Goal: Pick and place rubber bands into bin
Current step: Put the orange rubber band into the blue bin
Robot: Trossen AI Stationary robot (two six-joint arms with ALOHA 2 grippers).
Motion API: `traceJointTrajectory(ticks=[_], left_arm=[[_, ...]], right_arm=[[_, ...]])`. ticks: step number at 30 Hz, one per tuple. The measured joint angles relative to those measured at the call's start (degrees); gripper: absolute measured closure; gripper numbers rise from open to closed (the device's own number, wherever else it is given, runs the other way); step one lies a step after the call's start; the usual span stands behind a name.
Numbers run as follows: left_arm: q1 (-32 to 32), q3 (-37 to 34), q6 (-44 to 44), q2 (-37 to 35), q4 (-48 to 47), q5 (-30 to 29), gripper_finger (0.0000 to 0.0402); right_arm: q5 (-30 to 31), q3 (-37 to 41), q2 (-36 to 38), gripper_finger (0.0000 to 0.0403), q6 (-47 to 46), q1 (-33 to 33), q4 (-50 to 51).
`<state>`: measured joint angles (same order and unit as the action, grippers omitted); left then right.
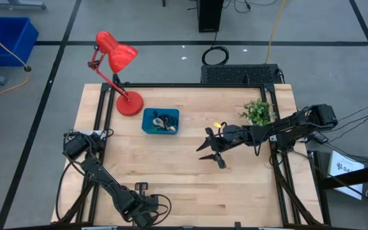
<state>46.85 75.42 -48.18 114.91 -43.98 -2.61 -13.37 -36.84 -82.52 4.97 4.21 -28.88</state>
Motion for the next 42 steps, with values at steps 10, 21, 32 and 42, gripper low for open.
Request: traceJointTrajectory(ticks=[10, 21, 32, 42], left_arm=[[-0.83, -0.20, -0.28, -11.47, -8.73, -11.27, 0.0399], [-4.01, -0.76, -0.37, -32.41, -14.47, -57.95, 0.0399], [-10.67, -19.17, -6.05, -46.44, -8.23, -69.76, 0.0399], [-28.73, -37.55, 12.23, -52.87, 22.06, -54.90, 0.0399]], right_arm=[[0.01, 0.00, 0.00, 0.0229, 0.47, 0.00, -0.27], [0.00, -0.02, 0.00, 0.0230, 0.81, 0.00, -1.36], [-0.01, 0.00, 0.00, 0.0230, 0.83, 0.02, -1.29], [-0.01, 0.00, 0.00, 0.0230, 1.77, 0.00, -1.35]])
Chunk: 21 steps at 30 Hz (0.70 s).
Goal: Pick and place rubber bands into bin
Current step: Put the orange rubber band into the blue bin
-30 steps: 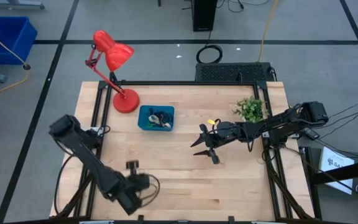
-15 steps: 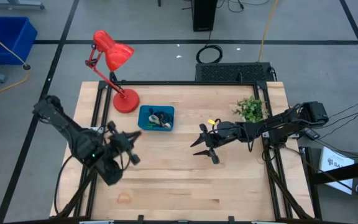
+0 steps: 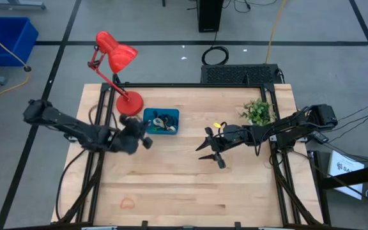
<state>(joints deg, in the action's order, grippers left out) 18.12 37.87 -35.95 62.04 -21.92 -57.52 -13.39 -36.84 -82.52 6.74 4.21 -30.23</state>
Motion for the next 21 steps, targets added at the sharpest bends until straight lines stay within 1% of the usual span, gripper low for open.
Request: traceJointTrajectory(ticks=[3, 5, 7, 9, 15, 21], left_arm=[[-6.44, -4.22, 10.15, -0.34, 14.59, 8.30, 0.0399], [-10.38, -6.48, 14.89, -0.34, 23.05, 13.50, 0.0399], [-13.88, -8.25, 17.59, -0.34, 28.65, 18.04, 0.0399], [-16.78, -10.02, 18.45, -0.30, 32.06, 21.27, 0.0399], [-21.77, -14.93, 18.74, 0.40, 37.84, 27.15, 0.0400], [-23.71, -19.53, 15.87, 3.46, 41.80, 27.54, 0.0399]], right_arm=[[0.00, 0.00, 0.00, 0.0231, 0.00, 0.00, 0.01], [0.00, 0.00, 0.00, 0.0230, -0.02, 0.00, 0.01], [0.00, 0.00, 0.00, 0.0229, -0.02, 0.01, 0.01], [0.00, 0.00, 0.00, 0.0230, -0.02, 0.01, 0.03], [0.00, 0.00, 0.00, 0.0230, 0.00, 0.00, 0.03], [-0.01, -0.01, 0.00, 0.0231, 0.13, 0.01, 0.05]])
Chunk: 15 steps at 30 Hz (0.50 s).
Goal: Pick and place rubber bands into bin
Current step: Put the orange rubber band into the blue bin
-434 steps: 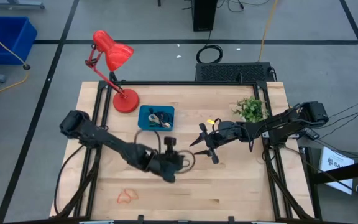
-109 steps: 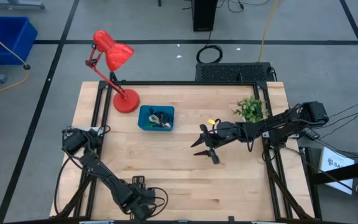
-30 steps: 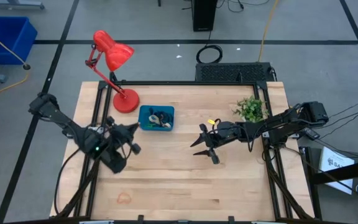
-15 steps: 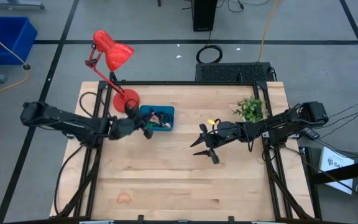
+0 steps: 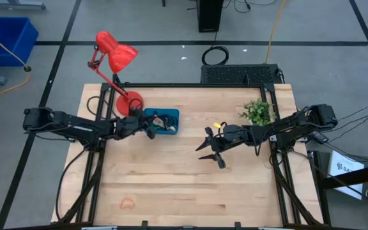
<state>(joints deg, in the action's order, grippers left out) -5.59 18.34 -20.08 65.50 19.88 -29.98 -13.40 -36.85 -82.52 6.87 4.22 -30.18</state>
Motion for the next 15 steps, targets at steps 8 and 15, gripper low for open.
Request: traceJointTrajectory(ticks=[8, 15], left_arm=[[-0.19, -0.58, -1.08, 5.66, 0.00, 2.33, 0.0392], [-0.19, -0.56, -1.26, 9.22, 0.24, 3.06, 0.0398]], right_arm=[[0.01, 0.01, 0.00, 0.0230, 0.00, 0.01, 0.00], [0.01, 0.01, 0.00, 0.0229, 0.02, 0.01, -0.01]])
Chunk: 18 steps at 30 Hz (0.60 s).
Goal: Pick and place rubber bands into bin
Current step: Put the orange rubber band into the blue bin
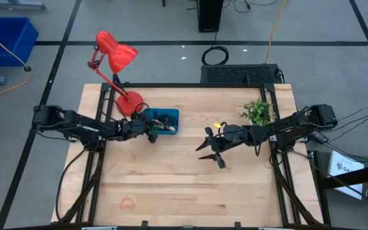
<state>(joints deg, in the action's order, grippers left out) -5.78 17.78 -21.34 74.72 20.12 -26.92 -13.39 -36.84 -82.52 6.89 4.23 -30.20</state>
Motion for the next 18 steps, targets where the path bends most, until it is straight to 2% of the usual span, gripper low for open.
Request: traceJointTrajectory(ticks=[18], left_arm=[[0.00, 0.04, 0.02, -0.20, 1.18, 0.02, 0.0295]], right_arm=[[0.00, -0.01, 0.00, 0.0231, 0.00, -0.01, 0.02]])
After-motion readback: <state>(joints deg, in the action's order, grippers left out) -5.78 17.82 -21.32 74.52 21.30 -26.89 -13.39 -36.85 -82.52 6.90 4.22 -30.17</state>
